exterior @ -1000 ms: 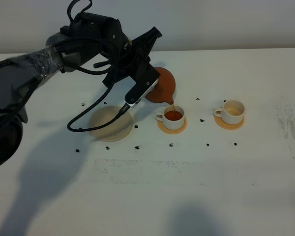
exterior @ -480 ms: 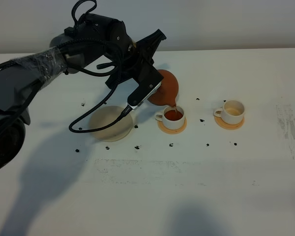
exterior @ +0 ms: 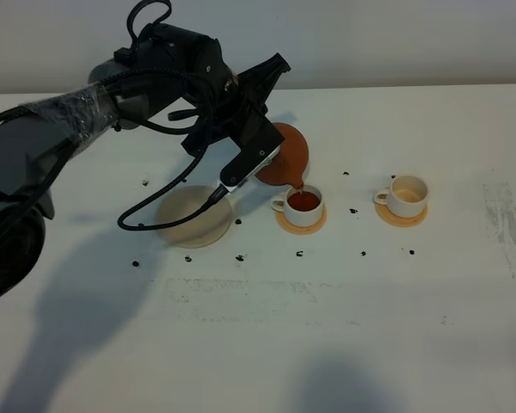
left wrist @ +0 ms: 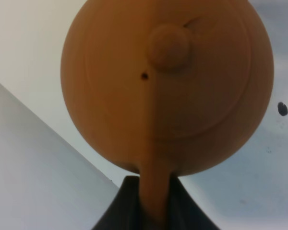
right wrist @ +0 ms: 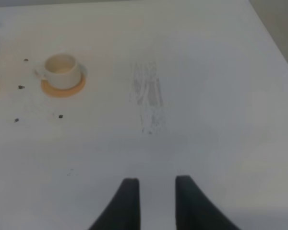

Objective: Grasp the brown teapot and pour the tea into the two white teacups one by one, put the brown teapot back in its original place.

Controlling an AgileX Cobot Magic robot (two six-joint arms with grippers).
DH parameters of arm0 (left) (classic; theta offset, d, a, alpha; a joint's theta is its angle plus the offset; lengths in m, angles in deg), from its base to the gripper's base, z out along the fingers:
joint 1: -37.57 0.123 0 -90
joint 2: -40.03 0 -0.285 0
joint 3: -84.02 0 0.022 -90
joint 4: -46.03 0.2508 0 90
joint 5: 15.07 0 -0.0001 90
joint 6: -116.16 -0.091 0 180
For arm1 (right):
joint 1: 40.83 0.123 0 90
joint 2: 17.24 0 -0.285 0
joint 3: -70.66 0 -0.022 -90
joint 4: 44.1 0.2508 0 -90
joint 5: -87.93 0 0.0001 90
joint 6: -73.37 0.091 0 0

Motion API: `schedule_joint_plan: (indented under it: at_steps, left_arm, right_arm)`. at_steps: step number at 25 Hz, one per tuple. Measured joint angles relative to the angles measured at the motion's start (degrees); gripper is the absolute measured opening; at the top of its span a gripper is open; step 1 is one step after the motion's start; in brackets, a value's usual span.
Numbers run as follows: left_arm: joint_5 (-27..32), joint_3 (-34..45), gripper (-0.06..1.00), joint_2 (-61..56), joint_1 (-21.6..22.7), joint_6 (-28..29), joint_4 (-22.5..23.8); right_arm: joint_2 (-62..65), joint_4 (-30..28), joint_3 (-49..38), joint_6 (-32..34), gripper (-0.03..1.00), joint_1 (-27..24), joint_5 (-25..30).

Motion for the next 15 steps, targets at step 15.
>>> schedule_joint_plan:
  at_steps: [15]
  left_arm:
    - [-0.19, 0.00, 0.08, 0.00, -0.25, -0.02, 0.12]
  right_arm:
    - [0.00, 0.00, 0.00, 0.00, 0.21, 0.00, 0.00]
